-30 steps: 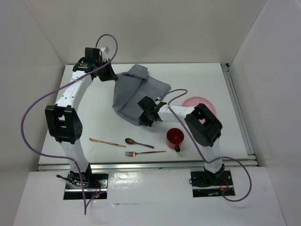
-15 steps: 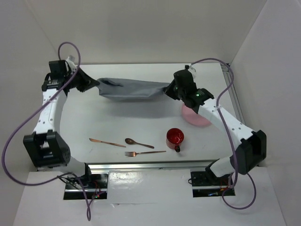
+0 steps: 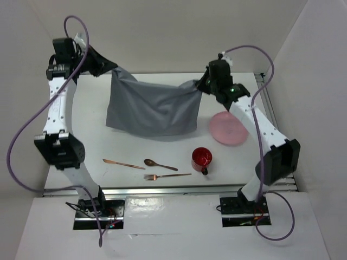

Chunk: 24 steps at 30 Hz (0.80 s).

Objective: Set the dinner table for one person

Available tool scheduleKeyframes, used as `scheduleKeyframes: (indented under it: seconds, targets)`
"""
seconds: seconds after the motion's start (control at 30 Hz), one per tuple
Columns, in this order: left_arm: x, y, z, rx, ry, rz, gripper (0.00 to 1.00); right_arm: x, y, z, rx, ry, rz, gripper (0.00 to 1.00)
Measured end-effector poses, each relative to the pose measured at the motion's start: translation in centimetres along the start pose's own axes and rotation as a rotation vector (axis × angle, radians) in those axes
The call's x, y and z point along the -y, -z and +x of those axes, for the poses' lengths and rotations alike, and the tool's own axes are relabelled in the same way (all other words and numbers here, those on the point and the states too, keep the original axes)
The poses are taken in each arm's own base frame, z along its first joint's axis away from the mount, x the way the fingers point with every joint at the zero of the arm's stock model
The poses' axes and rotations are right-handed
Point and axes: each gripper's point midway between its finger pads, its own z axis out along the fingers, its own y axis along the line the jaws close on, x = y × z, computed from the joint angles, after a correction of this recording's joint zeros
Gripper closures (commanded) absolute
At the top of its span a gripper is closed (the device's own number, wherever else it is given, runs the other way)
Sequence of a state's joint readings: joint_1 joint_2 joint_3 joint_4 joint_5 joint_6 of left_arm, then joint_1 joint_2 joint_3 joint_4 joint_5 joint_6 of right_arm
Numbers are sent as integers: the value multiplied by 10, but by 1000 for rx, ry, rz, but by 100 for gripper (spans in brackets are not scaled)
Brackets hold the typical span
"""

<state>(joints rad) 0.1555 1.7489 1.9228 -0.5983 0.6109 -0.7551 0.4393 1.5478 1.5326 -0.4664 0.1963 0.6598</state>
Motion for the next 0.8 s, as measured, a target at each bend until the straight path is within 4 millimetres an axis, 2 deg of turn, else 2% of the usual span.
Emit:
scheduleKeyframes:
  seconds: [0.1,0.17,0.23,0.3,0.4,0.47,0.57,0.73,0.77,0.8]
  targets:
    - [11,-28,-35,-2,-24,82,100,6,-35,-56,74,-26,2,100]
    - [10,-46,-48,-19,-20,134,100,13,-55,-93,125,-43,3,100]
    - [0,-57,-49,-46,-4,157,100,21,-68,-122,174,-55,4,100]
    - [-9,-61,-45,-73,23,165,100,27,-69,-133,188,-63,-3,100]
    - [-8,-59,-44,-82,14,185,100,23,-68,-134,190,-60,-24,100]
    - [-10,-55,-45,-73,-5,193,100,24,-68,-127,187,-58,-35,100]
    - [-20,-47,-33,-78,5,186,100,39,-66,-95,130,-62,-23,100]
    - [-61,-34,33,-166,81,110,99,75,-62,-5,-30,-62,45,100]
    - [-73,-32,49,-187,99,82,86,81,-60,15,-65,-58,57,100]
    - [-85,-29,67,-216,117,55,75,87,-58,38,-109,-54,69,93]
